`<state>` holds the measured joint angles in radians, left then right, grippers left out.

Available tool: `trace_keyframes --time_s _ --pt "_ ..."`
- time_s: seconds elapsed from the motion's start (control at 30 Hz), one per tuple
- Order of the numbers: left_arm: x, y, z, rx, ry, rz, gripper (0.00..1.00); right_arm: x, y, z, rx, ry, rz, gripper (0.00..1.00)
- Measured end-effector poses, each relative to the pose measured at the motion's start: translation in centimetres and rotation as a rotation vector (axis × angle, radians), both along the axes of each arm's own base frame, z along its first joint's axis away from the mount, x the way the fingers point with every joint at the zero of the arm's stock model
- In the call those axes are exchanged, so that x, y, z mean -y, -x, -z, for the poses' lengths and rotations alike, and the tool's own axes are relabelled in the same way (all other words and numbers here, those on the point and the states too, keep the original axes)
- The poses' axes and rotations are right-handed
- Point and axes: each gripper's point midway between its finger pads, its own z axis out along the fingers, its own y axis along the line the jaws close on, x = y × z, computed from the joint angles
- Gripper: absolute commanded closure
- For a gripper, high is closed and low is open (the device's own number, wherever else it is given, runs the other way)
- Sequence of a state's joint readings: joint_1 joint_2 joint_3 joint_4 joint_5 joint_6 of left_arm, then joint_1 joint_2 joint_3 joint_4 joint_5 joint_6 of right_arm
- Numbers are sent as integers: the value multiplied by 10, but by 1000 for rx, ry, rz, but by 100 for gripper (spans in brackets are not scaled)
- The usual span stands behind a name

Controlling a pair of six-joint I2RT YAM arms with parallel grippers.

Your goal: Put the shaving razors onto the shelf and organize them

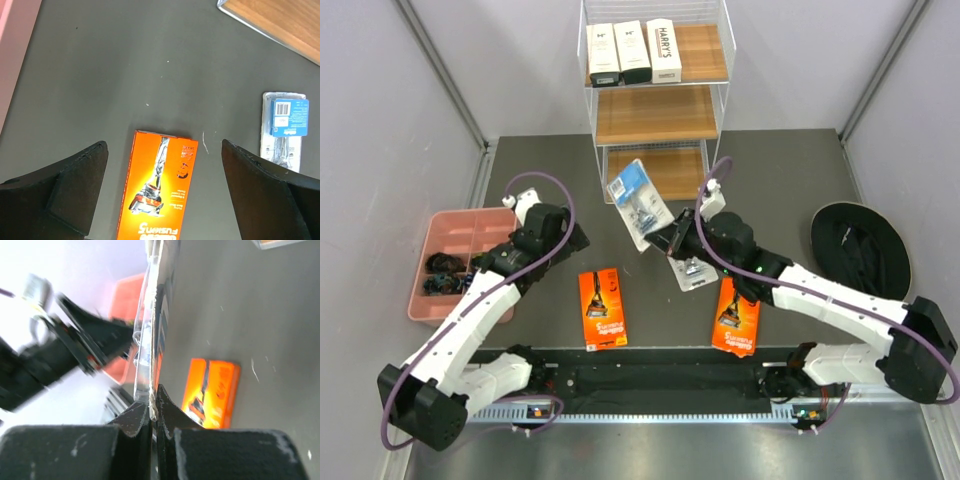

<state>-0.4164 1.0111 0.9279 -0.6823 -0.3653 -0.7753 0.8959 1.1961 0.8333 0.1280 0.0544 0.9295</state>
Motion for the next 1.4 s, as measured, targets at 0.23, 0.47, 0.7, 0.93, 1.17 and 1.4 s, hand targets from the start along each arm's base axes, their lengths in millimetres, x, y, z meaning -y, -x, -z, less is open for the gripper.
trace_keyframes --time_s 0.23,0.47,0.7,0.93,1.17,1.4 --pt "-1 3 12 -33 -11 0 1 -1 -34 -34 29 -127 21 100" --pt "0 6 22 -60 -7 8 1 1 -78 -61 45 -242 60 100" --pt "3 8 24 -68 3 17 1 -5 -109 -66 22 -310 71 100" --pt "3 9 25 -70 5 19 1 -17 -131 -73 -1 -346 80 100" --pt "3 11 20 -50 19 25 1 -28 -156 -73 -28 -385 127 100" --pt "4 12 14 -31 32 32 1 -42 -191 -65 -64 -405 188 100"
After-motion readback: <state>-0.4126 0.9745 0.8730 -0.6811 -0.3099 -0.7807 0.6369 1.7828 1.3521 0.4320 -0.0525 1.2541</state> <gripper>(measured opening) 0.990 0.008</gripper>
